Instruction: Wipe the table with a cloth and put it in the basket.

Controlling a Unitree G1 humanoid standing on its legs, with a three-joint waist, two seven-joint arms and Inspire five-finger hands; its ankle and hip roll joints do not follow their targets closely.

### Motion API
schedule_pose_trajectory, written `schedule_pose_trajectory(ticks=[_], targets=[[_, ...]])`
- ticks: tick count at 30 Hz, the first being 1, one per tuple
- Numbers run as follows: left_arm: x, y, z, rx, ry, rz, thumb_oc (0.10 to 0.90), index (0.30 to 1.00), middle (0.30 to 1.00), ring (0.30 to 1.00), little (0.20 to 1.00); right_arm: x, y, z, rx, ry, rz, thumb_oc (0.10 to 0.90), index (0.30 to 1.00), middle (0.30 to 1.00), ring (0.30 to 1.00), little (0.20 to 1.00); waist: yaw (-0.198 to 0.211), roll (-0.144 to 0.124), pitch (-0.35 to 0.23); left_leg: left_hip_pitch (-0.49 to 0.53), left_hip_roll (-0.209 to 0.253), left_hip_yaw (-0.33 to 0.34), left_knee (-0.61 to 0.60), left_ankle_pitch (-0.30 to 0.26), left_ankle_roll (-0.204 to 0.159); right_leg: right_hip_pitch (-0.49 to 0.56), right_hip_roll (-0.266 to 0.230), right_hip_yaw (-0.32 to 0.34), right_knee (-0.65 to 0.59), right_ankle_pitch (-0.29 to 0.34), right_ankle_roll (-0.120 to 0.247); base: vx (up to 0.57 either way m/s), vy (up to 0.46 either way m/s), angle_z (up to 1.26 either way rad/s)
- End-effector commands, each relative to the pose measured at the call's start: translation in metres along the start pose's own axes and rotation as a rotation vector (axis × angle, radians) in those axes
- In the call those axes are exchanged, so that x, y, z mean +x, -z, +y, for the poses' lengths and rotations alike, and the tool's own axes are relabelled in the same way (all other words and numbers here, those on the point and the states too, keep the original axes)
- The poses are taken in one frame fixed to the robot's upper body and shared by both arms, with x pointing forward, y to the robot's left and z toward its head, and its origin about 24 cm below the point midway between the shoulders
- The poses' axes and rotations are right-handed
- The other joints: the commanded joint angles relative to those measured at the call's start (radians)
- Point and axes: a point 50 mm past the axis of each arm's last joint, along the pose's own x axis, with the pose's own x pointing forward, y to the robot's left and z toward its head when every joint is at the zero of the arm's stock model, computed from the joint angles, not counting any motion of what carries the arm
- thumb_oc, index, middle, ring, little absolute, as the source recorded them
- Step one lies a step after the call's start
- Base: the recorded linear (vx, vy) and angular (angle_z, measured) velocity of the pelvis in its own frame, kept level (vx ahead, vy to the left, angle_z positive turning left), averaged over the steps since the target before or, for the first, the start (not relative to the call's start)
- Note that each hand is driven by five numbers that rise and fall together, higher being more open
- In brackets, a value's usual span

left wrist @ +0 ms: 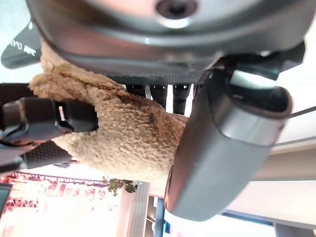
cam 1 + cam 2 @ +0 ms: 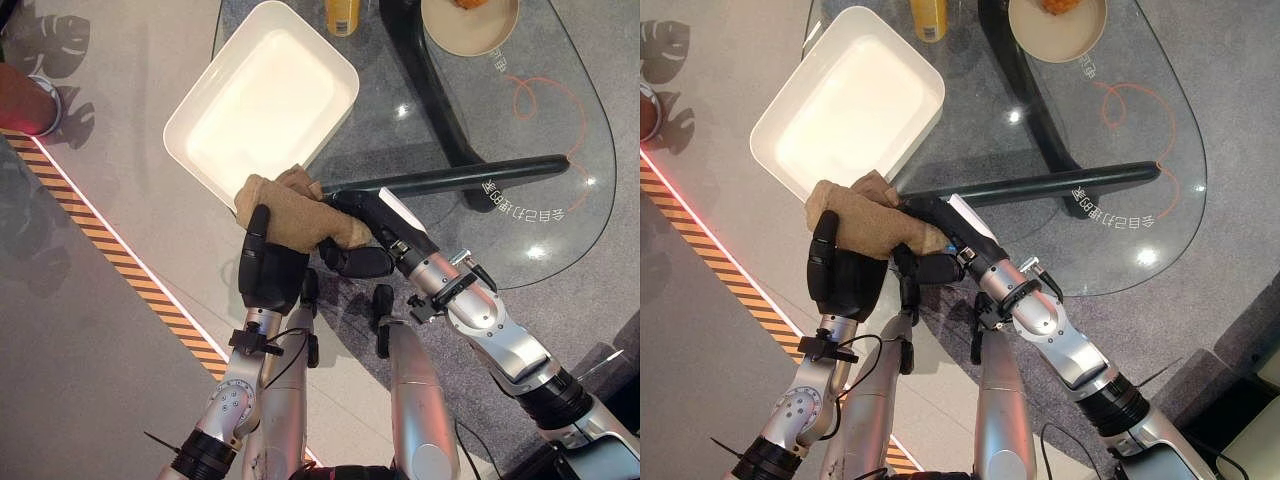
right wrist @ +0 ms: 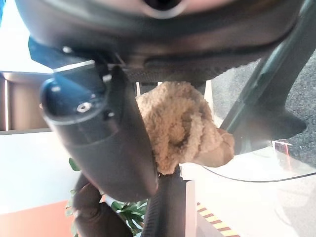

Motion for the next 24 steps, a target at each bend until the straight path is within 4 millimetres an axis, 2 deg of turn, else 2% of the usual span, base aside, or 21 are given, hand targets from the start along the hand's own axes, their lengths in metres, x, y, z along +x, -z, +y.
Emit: schedule_pose_trajectory(ticks=[1, 12, 22, 23, 24], targets=[[0.033, -0.004, -0.068, 0.060, 0.423, 0.001, 0.100, 0.300, 0.300, 0.300, 0.200, -0.001, -0.012, 0.015, -0.039, -0.117, -0.066, 0.100, 0.300, 0.300, 0.300, 0.200, 0.018, -0.039, -0.025, -0.007, -0.096, -0.013, 0.141, -0.112, 0.063, 0.073, 0.081, 0.047, -0.290, 0.185, -0.005, 0.00, 0.000, 0.00], [0.033, -0.003, -0.067, 0.063, 0.421, 0.003, 0.100, 0.300, 0.300, 0.300, 0.200, -0.001, -0.014, 0.012, -0.040, -0.104, -0.077, 0.100, 0.300, 0.300, 0.300, 0.200, 0.016, -0.040, -0.025, -0.018, -0.096, -0.013, 0.148, -0.115, 0.063, 0.063, 0.081, 0.044, -0.285, 0.183, -0.004, 0.00, 0.000, 0.00], [0.031, -0.001, -0.065, 0.058, 0.428, -0.015, 0.100, 0.300, 0.300, 0.300, 0.200, -0.002, -0.018, 0.004, -0.024, 0.062, -0.128, 0.100, 0.300, 0.300, 0.300, 0.200, 0.013, -0.040, -0.025, -0.020, -0.096, -0.011, 0.148, -0.119, 0.066, 0.059, 0.083, 0.045, -0.283, 0.182, -0.005, 0.00, 0.000, 0.00], [0.031, -0.001, -0.065, 0.055, 0.428, -0.018, 0.100, 0.300, 0.300, 0.300, 0.200, -0.003, -0.019, 0.001, -0.019, 0.104, -0.139, 0.336, 0.502, 0.502, 0.502, 0.436, 0.012, -0.040, -0.025, -0.020, -0.097, -0.011, 0.150, -0.121, 0.066, 0.059, 0.083, 0.046, -0.282, 0.182, -0.006, 0.00, 0.000, 0.00], [0.031, -0.001, -0.066, 0.055, 0.428, -0.018, 0.100, 0.300, 0.300, 0.300, 0.200, -0.003, -0.020, 0.001, -0.022, 0.114, -0.143, 0.413, 0.568, 0.568, 0.568, 0.513, 0.012, -0.040, -0.025, -0.021, -0.097, -0.011, 0.152, -0.122, 0.066, 0.058, 0.083, 0.046, -0.282, 0.182, -0.006, 0.00, 0.000, 0.00]])
